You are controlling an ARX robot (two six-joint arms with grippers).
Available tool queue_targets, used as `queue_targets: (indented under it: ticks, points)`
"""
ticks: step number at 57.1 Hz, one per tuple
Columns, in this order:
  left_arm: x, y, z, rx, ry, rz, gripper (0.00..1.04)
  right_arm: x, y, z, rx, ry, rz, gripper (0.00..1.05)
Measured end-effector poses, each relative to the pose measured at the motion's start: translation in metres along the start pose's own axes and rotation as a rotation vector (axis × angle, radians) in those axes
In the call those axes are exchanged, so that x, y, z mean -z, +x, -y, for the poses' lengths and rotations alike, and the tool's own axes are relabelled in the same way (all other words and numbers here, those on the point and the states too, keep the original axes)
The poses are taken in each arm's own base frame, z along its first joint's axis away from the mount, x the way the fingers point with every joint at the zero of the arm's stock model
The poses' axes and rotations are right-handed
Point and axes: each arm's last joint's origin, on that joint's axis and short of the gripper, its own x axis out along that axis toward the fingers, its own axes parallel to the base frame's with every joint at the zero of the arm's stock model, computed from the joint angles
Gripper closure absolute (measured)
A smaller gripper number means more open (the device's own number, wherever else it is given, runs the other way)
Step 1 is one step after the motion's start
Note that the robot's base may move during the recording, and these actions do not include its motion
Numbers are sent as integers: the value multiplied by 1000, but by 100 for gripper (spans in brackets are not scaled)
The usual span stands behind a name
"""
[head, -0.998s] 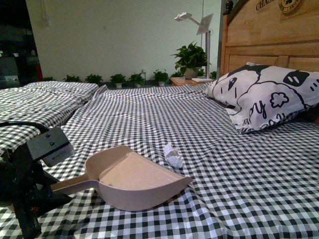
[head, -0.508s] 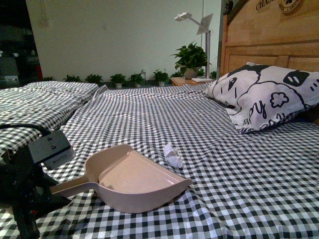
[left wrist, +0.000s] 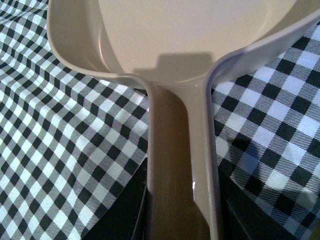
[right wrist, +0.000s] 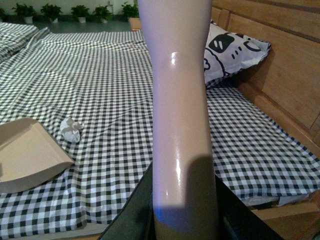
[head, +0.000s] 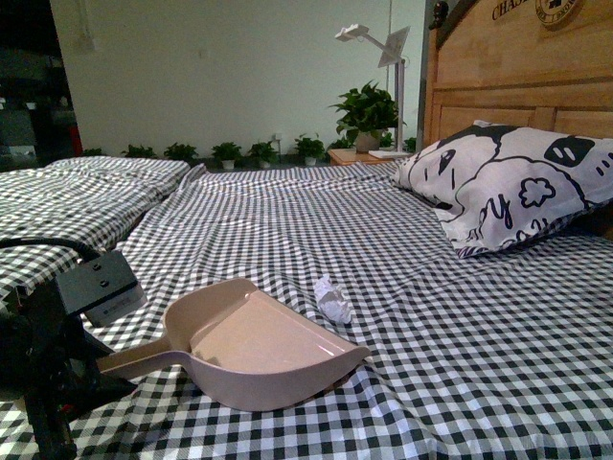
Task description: Clean up trash
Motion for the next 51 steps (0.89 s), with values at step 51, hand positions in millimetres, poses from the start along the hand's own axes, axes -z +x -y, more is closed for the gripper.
queue_targets:
  ticks: [51]
  points:
    - [-1,0,0,-1,2,0,77,-30,245,-58,43,-173,-569,85]
